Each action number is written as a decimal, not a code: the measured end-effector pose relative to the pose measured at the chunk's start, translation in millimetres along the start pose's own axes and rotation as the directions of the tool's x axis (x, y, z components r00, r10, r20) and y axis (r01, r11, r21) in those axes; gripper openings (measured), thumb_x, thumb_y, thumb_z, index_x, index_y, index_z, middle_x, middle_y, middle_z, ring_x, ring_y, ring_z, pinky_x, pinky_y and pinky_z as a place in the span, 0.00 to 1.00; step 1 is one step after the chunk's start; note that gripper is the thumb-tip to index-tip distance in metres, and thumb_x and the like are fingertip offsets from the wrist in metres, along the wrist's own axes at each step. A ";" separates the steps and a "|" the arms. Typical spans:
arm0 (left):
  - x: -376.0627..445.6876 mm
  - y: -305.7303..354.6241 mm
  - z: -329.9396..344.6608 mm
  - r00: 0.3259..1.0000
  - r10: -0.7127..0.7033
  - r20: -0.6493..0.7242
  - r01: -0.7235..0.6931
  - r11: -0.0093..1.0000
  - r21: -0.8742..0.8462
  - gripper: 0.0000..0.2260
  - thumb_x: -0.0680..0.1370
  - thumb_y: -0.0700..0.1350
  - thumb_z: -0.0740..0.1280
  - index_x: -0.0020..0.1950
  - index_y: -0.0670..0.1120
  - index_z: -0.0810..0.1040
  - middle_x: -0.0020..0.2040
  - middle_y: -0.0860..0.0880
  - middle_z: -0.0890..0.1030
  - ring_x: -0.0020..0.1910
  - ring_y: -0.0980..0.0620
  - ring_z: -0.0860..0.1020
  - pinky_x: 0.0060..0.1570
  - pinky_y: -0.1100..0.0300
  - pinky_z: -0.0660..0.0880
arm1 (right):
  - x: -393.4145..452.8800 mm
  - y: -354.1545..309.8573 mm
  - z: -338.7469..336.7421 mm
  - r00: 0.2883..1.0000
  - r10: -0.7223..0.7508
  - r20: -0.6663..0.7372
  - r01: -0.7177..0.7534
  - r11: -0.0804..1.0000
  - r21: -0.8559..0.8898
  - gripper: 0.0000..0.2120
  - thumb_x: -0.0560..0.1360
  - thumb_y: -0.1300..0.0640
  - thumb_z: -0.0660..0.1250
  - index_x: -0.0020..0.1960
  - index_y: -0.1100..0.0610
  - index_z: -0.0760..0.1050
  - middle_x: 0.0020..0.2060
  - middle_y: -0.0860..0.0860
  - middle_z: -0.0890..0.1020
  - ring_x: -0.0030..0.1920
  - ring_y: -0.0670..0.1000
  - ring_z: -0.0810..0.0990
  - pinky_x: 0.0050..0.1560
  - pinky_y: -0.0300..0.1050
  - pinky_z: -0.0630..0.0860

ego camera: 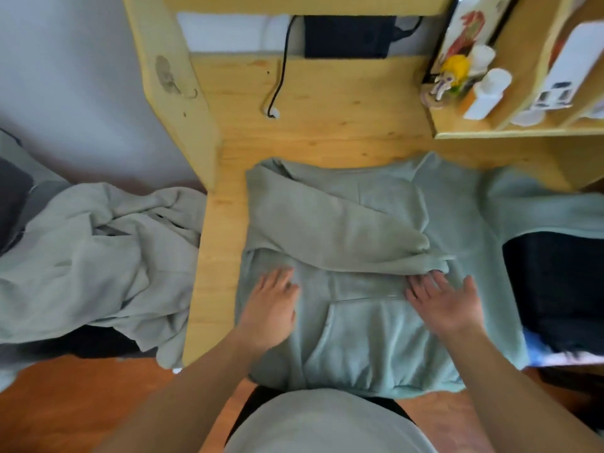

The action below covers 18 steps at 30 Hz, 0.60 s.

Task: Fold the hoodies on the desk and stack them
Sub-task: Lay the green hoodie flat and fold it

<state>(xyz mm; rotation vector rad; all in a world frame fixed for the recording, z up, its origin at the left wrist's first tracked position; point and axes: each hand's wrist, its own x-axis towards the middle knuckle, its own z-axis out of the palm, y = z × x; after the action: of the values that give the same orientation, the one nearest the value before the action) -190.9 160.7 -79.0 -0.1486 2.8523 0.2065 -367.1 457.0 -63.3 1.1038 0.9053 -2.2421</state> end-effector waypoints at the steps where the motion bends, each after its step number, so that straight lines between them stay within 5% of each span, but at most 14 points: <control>1: 2.3 -7.2 1.2 0.997 -0.064 -0.047 0.063 0.998 -0.025 0.19 0.71 0.45 0.70 0.61 0.42 0.78 0.74 0.38 0.70 0.74 0.35 0.69 0.72 0.40 0.68 | 2.0 -5.9 -9.3 0.999 -0.010 -0.036 0.009 1.000 -0.010 0.35 0.79 0.34 0.56 0.78 0.55 0.63 0.70 0.56 0.74 0.69 0.60 0.73 0.73 0.61 0.64; 3: 8.4 -22.4 -2.5 0.975 -0.184 -0.128 0.180 0.983 -0.040 0.24 0.70 0.45 0.71 0.65 0.41 0.74 0.73 0.36 0.70 0.72 0.34 0.69 0.68 0.40 0.71 | 5.2 -13.3 -11.9 0.997 -0.031 -0.071 0.026 0.997 -0.072 0.34 0.79 0.36 0.60 0.78 0.54 0.62 0.67 0.57 0.75 0.68 0.60 0.75 0.73 0.61 0.65; 6: 27.9 -43.2 -7.6 0.956 -0.239 -0.168 0.247 0.969 0.024 0.33 0.70 0.47 0.74 0.73 0.41 0.69 0.70 0.36 0.70 0.68 0.34 0.70 0.63 0.40 0.73 | 9.3 -14.0 14.4 0.987 -0.102 -0.121 0.069 0.966 -0.247 0.24 0.79 0.38 0.63 0.67 0.52 0.72 0.64 0.53 0.76 0.62 0.54 0.77 0.69 0.55 0.71; 10: 60.9 -55.2 -13.4 0.929 -0.347 -0.127 0.352 0.936 0.024 0.25 0.72 0.47 0.74 0.66 0.41 0.71 0.60 0.37 0.75 0.53 0.35 0.77 0.45 0.44 0.76 | 18.1 -10.5 48.7 0.978 -0.110 -0.179 0.041 0.936 -0.350 0.05 0.81 0.56 0.65 0.56 0.54 0.76 0.45 0.53 0.81 0.34 0.49 0.85 0.32 0.44 0.82; 14: 75.0 -72.9 -20.7 0.928 -0.351 -0.125 0.364 0.925 0.105 0.11 0.72 0.40 0.73 0.50 0.41 0.73 0.43 0.39 0.75 0.35 0.37 0.79 0.29 0.48 0.75 | -45.8 -5.2 59.2 0.949 -0.316 -0.002 0.299 0.900 -0.318 0.07 0.78 0.66 0.63 0.55 0.59 0.75 0.42 0.56 0.82 0.38 0.50 0.85 0.44 0.48 0.84; 16: 71.1 -86.6 -28.8 0.917 -0.383 -0.113 0.386 0.923 0.003 0.09 0.76 0.39 0.70 0.53 0.40 0.73 0.42 0.38 0.77 0.36 0.35 0.81 0.30 0.46 0.74 | -70.7 7.4 33.0 0.904 -0.422 -0.069 0.354 0.830 -0.431 0.07 0.79 0.67 0.63 0.56 0.60 0.73 0.43 0.54 0.79 0.37 0.44 0.84 0.43 0.42 0.82; 18: 58.8 -102.5 -30.8 0.899 -0.428 -0.098 0.419 0.903 -0.100 0.10 0.79 0.42 0.65 0.59 0.41 0.70 0.42 0.37 0.79 0.39 0.33 0.81 0.35 0.45 0.73 | -64.9 27.2 -7.9 0.877 -0.420 -0.234 0.248 0.813 -0.527 0.05 0.77 0.68 0.64 0.51 0.61 0.75 0.44 0.57 0.79 0.43 0.50 0.85 0.42 0.44 0.81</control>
<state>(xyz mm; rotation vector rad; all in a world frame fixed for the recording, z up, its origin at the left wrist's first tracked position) -243.0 50.2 -79.1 -0.8145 2.8379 0.2197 -308.9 452.8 -23.2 1.1687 1.8290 -1.9209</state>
